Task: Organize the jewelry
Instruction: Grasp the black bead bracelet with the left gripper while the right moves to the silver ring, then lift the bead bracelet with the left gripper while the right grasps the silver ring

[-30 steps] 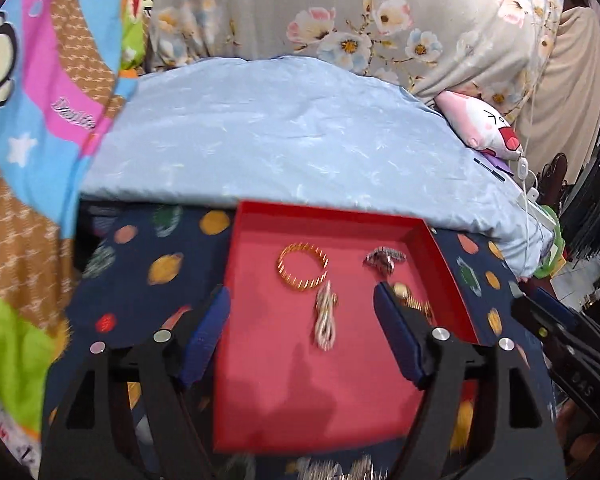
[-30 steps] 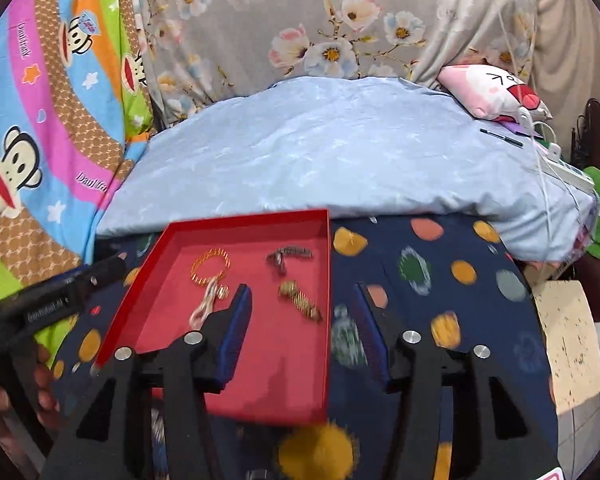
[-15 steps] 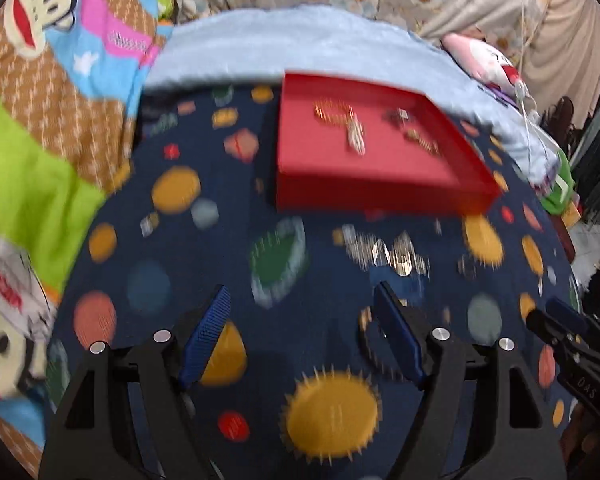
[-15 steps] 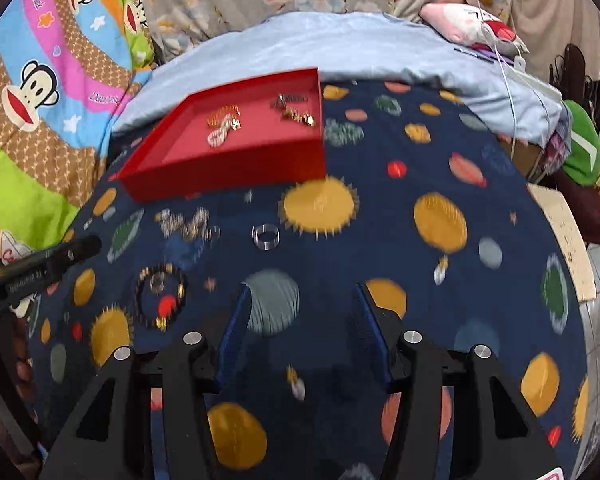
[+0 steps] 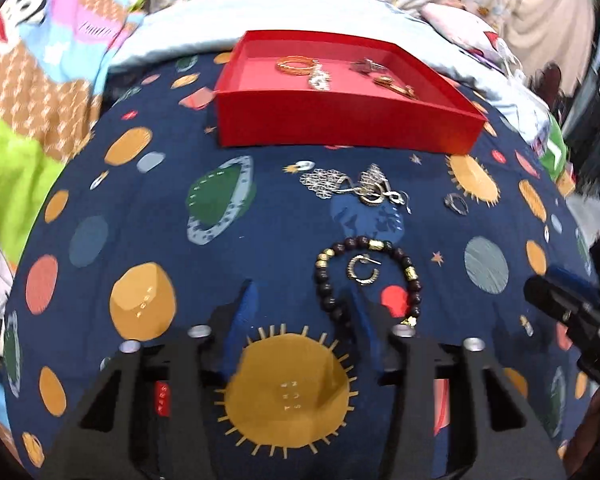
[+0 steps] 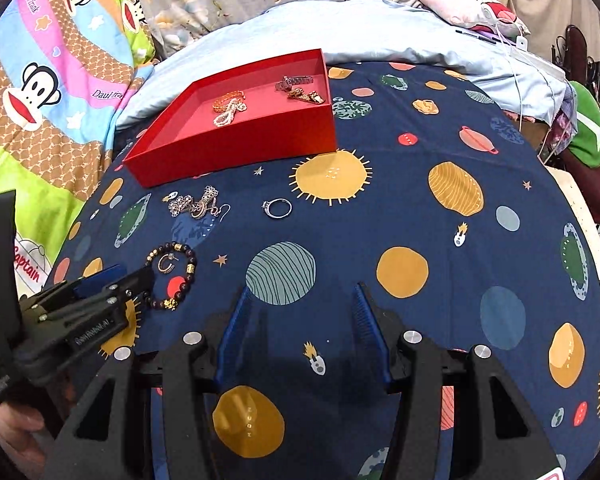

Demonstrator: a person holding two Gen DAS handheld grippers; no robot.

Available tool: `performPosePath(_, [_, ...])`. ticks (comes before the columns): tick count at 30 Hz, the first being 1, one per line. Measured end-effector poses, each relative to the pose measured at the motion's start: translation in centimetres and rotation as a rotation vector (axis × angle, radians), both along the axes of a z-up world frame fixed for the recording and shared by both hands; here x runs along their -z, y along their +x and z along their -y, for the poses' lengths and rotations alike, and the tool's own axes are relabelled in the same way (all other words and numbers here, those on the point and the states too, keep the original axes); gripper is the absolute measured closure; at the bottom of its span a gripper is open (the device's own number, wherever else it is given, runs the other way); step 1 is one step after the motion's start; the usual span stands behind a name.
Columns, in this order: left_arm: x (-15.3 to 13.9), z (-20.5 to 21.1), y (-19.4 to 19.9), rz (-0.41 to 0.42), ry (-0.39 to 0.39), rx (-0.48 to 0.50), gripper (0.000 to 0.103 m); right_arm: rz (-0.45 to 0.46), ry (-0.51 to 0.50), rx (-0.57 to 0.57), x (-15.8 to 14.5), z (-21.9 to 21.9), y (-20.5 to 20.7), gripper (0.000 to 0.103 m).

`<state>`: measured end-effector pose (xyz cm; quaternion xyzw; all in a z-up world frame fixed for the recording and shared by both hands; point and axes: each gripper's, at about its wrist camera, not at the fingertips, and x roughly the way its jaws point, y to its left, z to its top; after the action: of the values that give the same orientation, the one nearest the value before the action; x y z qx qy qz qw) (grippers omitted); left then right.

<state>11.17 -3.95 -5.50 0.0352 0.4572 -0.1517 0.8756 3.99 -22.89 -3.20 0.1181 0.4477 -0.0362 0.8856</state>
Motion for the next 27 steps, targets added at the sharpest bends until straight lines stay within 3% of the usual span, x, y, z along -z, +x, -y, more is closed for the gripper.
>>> performPosePath(5, [0.1,0.8,-0.5,0.043,0.029,0.028,0.090,-0.006,0.012,0.000,0.2,0.1,0.5,0.051])
performPosePath(7, [0.1,0.8,-0.5,0.044,0.020,0.029,0.093,-0.006,0.009,-0.002,0.2,0.0,0.6,0.051])
performPosePath(14, [-0.4,-0.3,-0.4,-0.002,-0.093,0.033,0.096,-0.010,0.008,-0.018,0.3,-0.3,1.4,0.051])
performPosePath(27, [-7.1,-0.2,-1.0,0.077,-0.200,0.092,0.096,0.003,0.004,-0.068,0.9,-0.6,5.5,0.055])
